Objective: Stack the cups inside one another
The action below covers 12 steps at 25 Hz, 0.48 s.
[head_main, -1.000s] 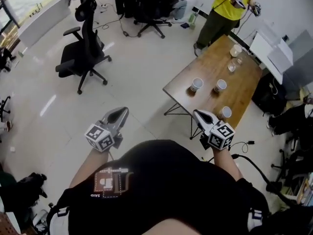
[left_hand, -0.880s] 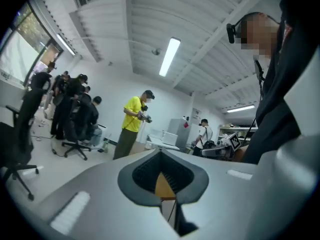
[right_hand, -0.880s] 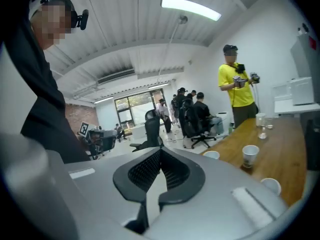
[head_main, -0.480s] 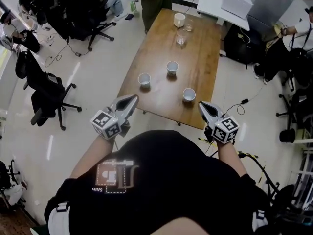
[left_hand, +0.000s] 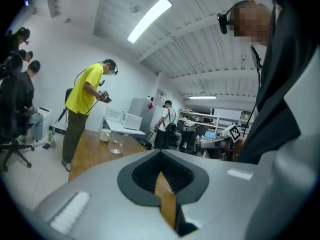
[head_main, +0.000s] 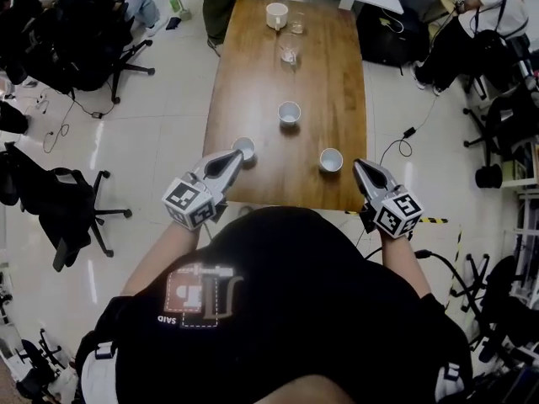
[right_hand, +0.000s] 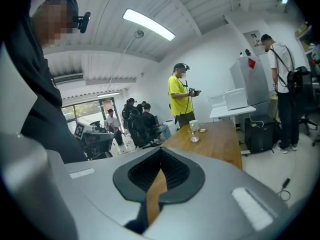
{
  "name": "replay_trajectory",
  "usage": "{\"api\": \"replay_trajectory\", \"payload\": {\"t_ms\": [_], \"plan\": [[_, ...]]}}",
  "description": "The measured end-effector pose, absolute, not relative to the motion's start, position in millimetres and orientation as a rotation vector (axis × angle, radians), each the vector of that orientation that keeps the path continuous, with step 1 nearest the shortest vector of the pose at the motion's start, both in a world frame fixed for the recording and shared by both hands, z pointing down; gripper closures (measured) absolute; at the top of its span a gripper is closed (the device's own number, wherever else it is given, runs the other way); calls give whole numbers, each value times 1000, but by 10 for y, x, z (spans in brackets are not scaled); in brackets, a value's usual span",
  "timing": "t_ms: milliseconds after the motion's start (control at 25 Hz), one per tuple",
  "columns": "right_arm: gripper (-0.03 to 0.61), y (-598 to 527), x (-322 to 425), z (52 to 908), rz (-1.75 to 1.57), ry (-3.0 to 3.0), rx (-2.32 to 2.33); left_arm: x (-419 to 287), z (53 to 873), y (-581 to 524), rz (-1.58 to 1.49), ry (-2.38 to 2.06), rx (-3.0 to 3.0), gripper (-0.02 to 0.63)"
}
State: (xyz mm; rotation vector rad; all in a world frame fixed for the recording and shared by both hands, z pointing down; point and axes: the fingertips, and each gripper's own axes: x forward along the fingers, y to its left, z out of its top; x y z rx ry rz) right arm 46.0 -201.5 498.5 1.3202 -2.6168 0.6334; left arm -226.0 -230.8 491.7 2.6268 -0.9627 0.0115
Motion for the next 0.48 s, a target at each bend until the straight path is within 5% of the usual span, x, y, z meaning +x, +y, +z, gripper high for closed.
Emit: {"api": "replay_trajectory", "payload": {"t_ms": [480], "plan": [[565,-2273,551,5019,706,-2556,1418,-2430,5143,-2812,148,-925,2683,614]]}}
